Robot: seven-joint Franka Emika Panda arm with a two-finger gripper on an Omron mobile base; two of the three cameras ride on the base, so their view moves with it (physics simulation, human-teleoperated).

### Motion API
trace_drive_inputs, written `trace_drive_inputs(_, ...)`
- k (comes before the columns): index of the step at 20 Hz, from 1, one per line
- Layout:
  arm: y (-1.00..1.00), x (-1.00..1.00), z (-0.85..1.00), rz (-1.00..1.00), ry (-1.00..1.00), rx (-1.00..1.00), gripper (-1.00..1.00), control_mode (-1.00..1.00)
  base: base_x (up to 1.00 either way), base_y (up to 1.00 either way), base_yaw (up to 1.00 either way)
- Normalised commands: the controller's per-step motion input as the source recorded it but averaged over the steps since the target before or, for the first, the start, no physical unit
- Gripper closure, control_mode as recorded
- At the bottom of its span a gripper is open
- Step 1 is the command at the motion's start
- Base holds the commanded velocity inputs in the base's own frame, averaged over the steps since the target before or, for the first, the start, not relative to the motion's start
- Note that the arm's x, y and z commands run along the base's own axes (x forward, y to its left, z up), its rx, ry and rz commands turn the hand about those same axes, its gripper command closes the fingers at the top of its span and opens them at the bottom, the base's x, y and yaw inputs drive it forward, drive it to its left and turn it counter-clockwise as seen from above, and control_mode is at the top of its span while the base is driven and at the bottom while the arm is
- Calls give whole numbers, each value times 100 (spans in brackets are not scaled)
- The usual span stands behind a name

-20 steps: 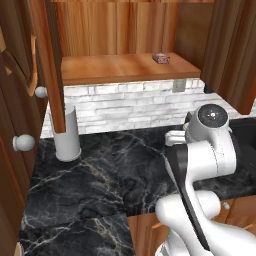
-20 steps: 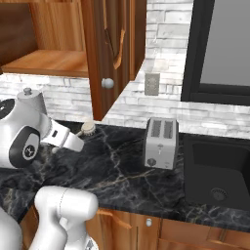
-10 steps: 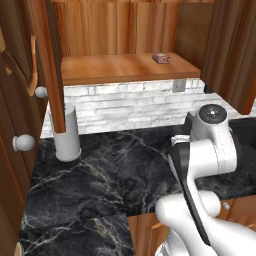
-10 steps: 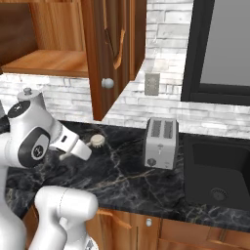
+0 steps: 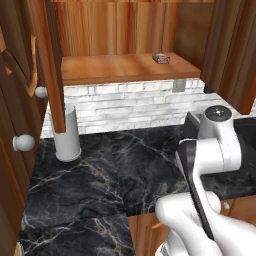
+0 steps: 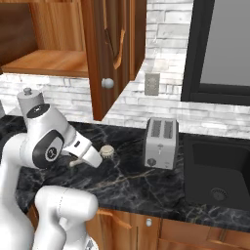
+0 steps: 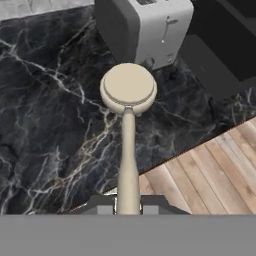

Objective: Locate and retrieve the dish brush and bar soap from the cabinet. Place them next to the sink.

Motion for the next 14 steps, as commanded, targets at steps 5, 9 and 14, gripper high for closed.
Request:
trace_drive_inputs(5,-24,-35,-61,4,-11,-3,100,-100,0,0,0)
trace_drive_inputs(9,-10,-45,-47,5,-7,-2,100,-100,0,0,0)
trace_drive_inputs(14,-26,-27,-31,8,-1,0,100,-100,0,0,0)
